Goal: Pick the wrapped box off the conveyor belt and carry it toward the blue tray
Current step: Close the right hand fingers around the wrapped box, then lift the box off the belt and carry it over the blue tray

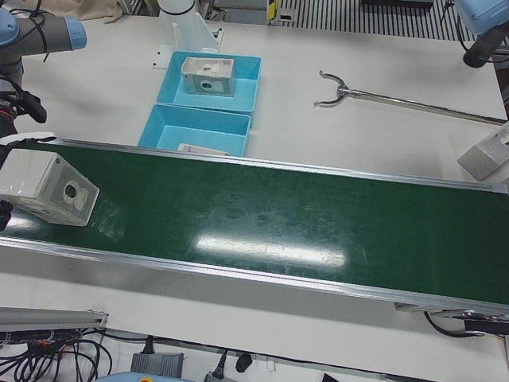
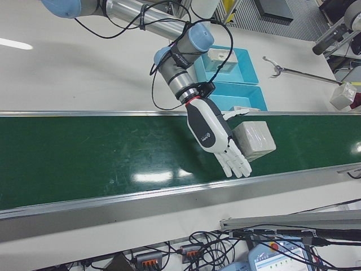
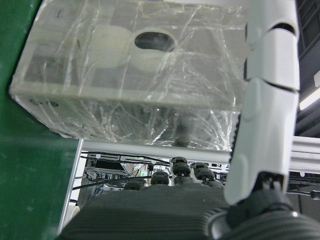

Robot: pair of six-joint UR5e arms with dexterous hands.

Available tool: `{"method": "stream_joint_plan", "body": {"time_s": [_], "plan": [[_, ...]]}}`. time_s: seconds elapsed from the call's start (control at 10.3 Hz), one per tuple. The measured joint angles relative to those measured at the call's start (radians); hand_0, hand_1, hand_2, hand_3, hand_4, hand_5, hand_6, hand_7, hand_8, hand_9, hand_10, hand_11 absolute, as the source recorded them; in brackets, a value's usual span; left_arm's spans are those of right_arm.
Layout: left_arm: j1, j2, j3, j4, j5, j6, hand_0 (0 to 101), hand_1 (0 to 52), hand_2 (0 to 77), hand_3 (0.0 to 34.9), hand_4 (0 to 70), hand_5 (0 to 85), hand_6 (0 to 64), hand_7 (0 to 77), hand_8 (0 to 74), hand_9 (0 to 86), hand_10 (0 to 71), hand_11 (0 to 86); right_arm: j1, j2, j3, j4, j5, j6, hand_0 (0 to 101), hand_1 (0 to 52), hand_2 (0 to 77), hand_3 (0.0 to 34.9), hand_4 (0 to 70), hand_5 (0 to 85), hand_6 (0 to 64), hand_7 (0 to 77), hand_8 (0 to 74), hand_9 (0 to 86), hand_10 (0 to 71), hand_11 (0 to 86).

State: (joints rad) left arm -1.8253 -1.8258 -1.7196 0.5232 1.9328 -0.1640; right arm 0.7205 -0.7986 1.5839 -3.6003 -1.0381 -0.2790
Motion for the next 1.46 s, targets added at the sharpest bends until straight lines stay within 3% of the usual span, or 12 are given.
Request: {"method": "stream_joint_plan", "body": {"time_s": [0.29,0.39,0.49,0.58,0.68,0.78,0.87,0.97,1.07,1.17,1.26,1.46], "plan": [[0.000,0.000,0.000,0.000,0.000,0.000,0,0.0,0.5,0.0,0.0,1.1,0.0,0.0,0.0,0.0,0.5,0.0,0.000,-0.011,-0.032,0.066,0.001,0.010,46,14.2,10.4,0.0,3.8,0.5,0.0,0.0,3.8,1.6,0.0,1.1],[0.000,0.000,0.000,0.000,0.000,0.000,0,0.0,0.5,0.0,0.0,1.1,0.0,0.0,0.0,0.0,0.5,0.0,0.000,-0.024,-0.029,0.080,0.001,0.018,45,10.4,13.6,0.0,9.8,0.5,0.0,0.0,3.8,1.6,3.3,1.1],[0.000,0.000,0.000,0.000,0.000,0.000,0,0.0,0.5,0.0,0.0,1.1,0.0,0.0,0.0,0.0,0.5,0.0,0.000,-0.041,-0.013,0.086,0.003,0.027,42,7.6,15.3,0.0,14.7,10.9,13.1,9.3,15.3,14.7,10.9,17.5],[0.000,0.000,0.000,0.000,0.000,0.000,0,0.0,0.5,0.0,0.0,1.1,0.0,0.0,0.0,0.0,0.0,0.0,0.002,-0.054,0.006,0.085,0.004,0.031,41,6.0,17.5,0.0,14.7,25.6,20.7,18.5,24.0,22.9,17.5,22.9],[0.000,0.000,0.000,0.000,0.000,0.000,0,0.0,0.5,0.0,0.0,1.1,0.0,0.0,0.0,0.0,0.0,0.0,0.005,-0.064,0.026,0.082,0.005,0.033,41,6.0,17.5,0.0,14.7,25.6,20.7,18.5,24.0,22.9,17.5,22.9],[0.000,0.000,0.000,0.000,0.000,0.000,0,0.0,0.5,0.0,0.0,1.1,0.0,0.0,0.0,0.0,0.0,0.0,0.008,-0.071,0.047,0.079,0.006,0.033,41,2.2,23.5,0.0,14.7,38.7,26.7,25.6,32.2,30.5,23.5,32.7],[0.000,0.000,0.000,0.000,0.000,0.000,0,0.0,0.5,0.0,0.0,1.1,0.0,0.0,0.0,0.0,0.0,0.0,0.010,-0.078,0.076,0.077,0.006,0.031,41,2.2,23.5,0.0,14.7,38.7,26.7,25.6,32.2,30.5,23.5,32.7],[0.000,0.000,0.000,0.000,0.000,0.000,0,0.0,0.5,0.0,0.0,1.1,0.0,0.5,0.0,0.0,0.5,0.0,0.011,-0.083,0.111,0.075,0.005,0.023,39,0.5,26.7,0.0,13.1,55.1,36.0,33.8,44.2,41.5,30.5,44.2],[0.000,0.000,0.000,0.000,0.000,0.000,0,0.0,0.5,0.0,0.0,1.1,0.0,0.5,0.0,0.0,0.5,0.0,0.008,-0.084,0.151,0.075,0.005,0.007,37,0.5,28.4,0.0,14.2,58.4,39.3,37.1,49.6,47.5,33.8,48.0],[0.000,0.000,0.000,0.000,0.000,0.000,0,0.0,0.5,0.0,0.0,1.1,0.0,0.0,0.0,0.0,0.0,0.0,-0.007,-0.082,0.201,0.076,0.005,-0.022,35,0.5,28.9,0.0,14.2,58.9,42.5,39.8,55.1,52.4,41.5,58.9],[0.000,0.000,0.000,0.000,0.000,0.000,0,0.0,0.5,0.0,0.0,1.1,0.0,0.0,0.0,0.0,0.0,0.0,-0.039,-0.075,0.249,0.080,0.010,-0.059,36,0.5,28.9,0.0,14.2,59.5,44.2,40.4,55.1,52.4,41.5,58.9],[0.000,0.000,0.000,0.000,0.000,0.000,0,0.0,0.5,0.0,0.0,1.1,0.0,0.0,0.0,0.0,0.0,0.0,-0.149,-0.042,0.332,0.086,0.059,-0.148,40,0.5,29.5,0.0,14.7,60.0,44.2,40.4,70.4,70.9,42.5,60.0]]}}
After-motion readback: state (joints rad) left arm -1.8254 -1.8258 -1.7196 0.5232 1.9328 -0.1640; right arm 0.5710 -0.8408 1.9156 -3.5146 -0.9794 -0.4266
